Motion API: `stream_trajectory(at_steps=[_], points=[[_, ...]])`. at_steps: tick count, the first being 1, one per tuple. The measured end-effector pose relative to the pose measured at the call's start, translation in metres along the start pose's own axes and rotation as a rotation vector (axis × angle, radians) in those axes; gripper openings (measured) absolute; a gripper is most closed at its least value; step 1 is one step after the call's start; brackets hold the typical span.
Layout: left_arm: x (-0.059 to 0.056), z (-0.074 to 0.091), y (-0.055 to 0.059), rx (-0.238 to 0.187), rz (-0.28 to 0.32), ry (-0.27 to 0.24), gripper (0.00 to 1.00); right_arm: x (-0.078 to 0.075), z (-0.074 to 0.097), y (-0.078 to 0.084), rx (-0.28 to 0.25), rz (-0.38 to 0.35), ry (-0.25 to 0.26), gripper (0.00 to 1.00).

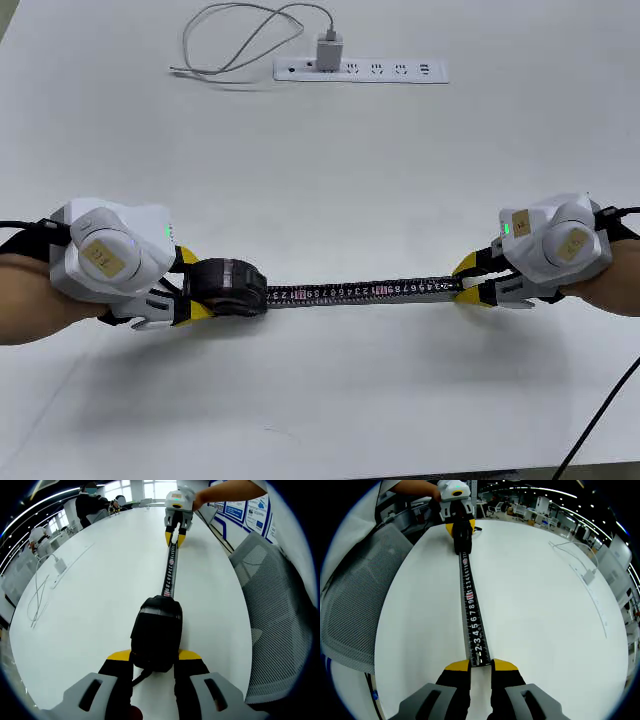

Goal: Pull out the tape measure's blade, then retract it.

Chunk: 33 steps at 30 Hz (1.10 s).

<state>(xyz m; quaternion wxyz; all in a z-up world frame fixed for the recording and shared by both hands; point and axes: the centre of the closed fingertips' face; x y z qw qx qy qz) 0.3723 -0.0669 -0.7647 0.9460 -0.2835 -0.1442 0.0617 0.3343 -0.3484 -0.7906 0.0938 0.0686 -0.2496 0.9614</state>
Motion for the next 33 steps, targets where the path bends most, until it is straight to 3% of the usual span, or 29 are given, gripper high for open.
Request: stream_trajectory(at_steps=[20,25,26,28,33], points=[[0.001,-0.001,0.001,0.008,0.009,0.0,0.3,0.003,0.0,-0.002,-0.029,-0.055,-0.002,0.19],[0.002,0.002,-0.001,0.0,0.038,-0.005,0.33,0.002,0.003,-0.005,-0.05,-0.068,0.011,0.2],[0.002,0.003,0.0,0.0,0.043,0.0,0.33,0.003,0.004,-0.008,-0.073,-0.102,0.006,0.21],[-0.001,0.005,-0.002,-0.018,0.134,0.025,0.37,0.003,0.005,-0.012,-0.111,-0.135,0.002,0.23],[0.004,0.009,0.001,-0.015,0.109,0.0,0.37,0.004,0.004,-0.013,-0.109,-0.135,0.002,0.23]])
Point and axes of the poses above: the centre of the closed fingertips' face, and the gripper's own axes: z roughly backward along the fingers, x roughly to its left, y roughly out of its underside, and after that the axes turned 13 degrees about -y, right-handed
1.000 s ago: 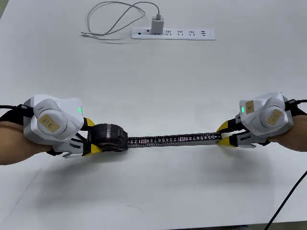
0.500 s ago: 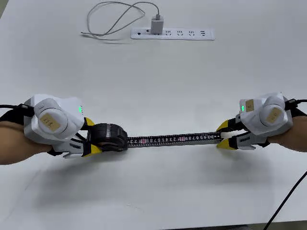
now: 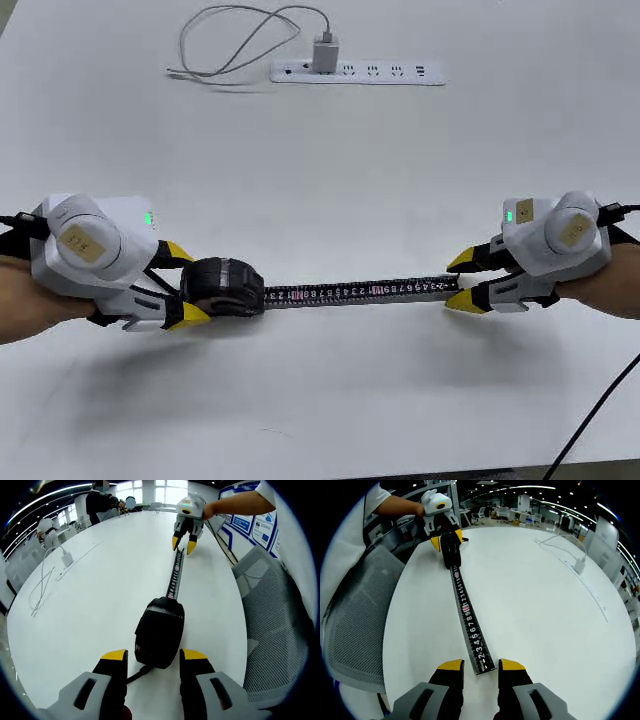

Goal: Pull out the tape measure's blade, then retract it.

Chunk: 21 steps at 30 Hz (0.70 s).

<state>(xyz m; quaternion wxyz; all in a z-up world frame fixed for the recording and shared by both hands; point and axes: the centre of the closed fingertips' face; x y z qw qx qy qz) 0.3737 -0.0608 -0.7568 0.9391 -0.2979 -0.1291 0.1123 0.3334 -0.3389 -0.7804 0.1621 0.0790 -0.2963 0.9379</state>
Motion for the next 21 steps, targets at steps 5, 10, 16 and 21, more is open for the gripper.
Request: stream_trajectory(at_steps=[5,10,16,21], points=[[0.002,0.003,-0.001,-0.008,0.026,-0.017,0.37,-0.002,0.004,-0.005,-0.031,-0.012,0.03,0.24],[-0.002,0.01,0.002,-0.018,0.059,-0.027,0.38,0.001,0.009,-0.008,-0.066,-0.032,0.065,0.27],[-0.002,0.019,0.002,-0.059,0.16,-0.071,0.43,0.008,0.014,-0.011,-0.118,-0.074,0.112,0.32],[-0.003,0.027,0.002,-0.08,0.177,-0.109,0.45,0.011,0.021,-0.013,-0.147,-0.108,0.142,0.36]])
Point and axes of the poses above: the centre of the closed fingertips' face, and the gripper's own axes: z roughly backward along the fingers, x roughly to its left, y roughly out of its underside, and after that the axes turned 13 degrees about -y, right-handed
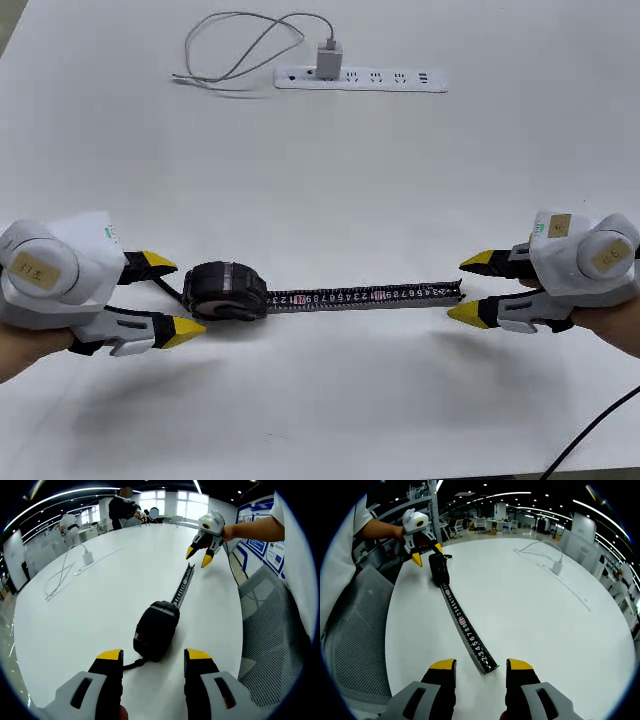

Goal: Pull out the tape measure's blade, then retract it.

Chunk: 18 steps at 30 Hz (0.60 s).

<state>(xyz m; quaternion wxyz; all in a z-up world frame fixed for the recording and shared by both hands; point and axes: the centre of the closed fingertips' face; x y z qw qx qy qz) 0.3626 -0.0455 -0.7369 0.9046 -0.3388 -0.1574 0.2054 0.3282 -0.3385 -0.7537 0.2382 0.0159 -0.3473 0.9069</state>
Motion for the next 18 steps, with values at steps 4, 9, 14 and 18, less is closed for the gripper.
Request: stream_trajectory(at_steps=[4,9,14,18], points=[[-0.002,0.006,0.002,-0.003,0.014,-0.013,0.47,0.004,0.007,-0.002,-0.014,-0.007,0.022,0.39],[-0.004,0.013,0.004,-0.009,0.047,-0.024,0.51,0.009,0.013,-0.002,-0.032,-0.016,0.058,0.43],[-0.009,0.02,0.007,-0.026,0.083,-0.032,0.57,0.015,0.017,-0.003,-0.054,-0.026,0.086,0.45],[-0.013,0.024,0.01,-0.035,0.095,-0.04,0.6,0.018,0.018,0.0,-0.064,-0.04,0.101,0.49]])
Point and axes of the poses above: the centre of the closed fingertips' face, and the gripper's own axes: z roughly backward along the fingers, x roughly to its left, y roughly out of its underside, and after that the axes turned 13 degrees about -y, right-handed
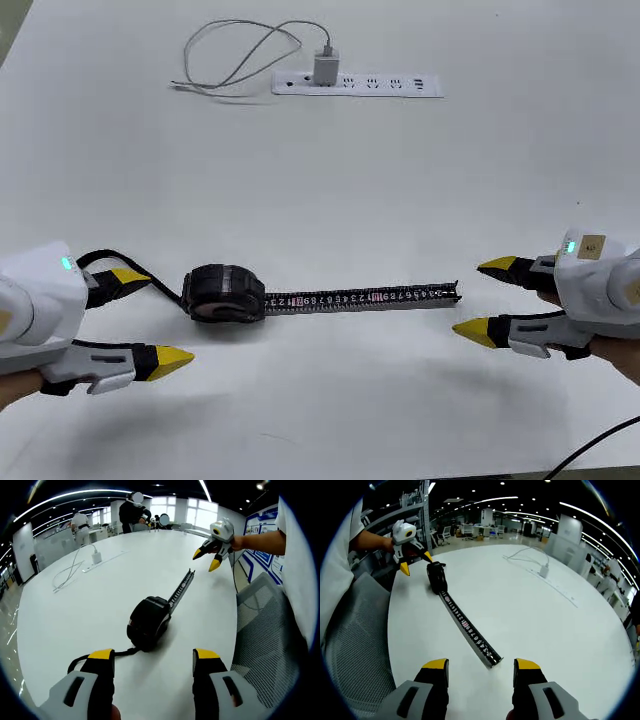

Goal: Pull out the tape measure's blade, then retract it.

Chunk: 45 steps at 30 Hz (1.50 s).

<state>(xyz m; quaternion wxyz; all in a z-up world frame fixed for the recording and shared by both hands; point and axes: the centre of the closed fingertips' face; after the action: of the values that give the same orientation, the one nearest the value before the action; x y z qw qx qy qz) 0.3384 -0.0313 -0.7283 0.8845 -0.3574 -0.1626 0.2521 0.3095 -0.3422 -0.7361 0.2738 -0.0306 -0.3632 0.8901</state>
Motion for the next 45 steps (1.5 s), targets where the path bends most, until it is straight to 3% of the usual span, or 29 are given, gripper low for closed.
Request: stream_trajectory(at_steps=[18,20,31,45], points=[[-0.003,0.017,0.015,-0.047,0.116,-0.07,0.76,0.016,0.008,0.004,-0.052,-0.044,0.062,0.68],[-0.005,0.019,0.016,-0.05,0.151,-0.068,0.79,0.017,0.008,0.007,-0.055,-0.049,0.068,0.7],[-0.009,0.026,0.027,-0.063,0.187,-0.103,0.87,0.028,0.011,0.013,-0.103,-0.085,0.089,0.85],[-0.012,0.04,0.033,-0.095,0.224,-0.156,0.94,0.046,0.005,0.022,-0.144,-0.13,0.087,0.93]])
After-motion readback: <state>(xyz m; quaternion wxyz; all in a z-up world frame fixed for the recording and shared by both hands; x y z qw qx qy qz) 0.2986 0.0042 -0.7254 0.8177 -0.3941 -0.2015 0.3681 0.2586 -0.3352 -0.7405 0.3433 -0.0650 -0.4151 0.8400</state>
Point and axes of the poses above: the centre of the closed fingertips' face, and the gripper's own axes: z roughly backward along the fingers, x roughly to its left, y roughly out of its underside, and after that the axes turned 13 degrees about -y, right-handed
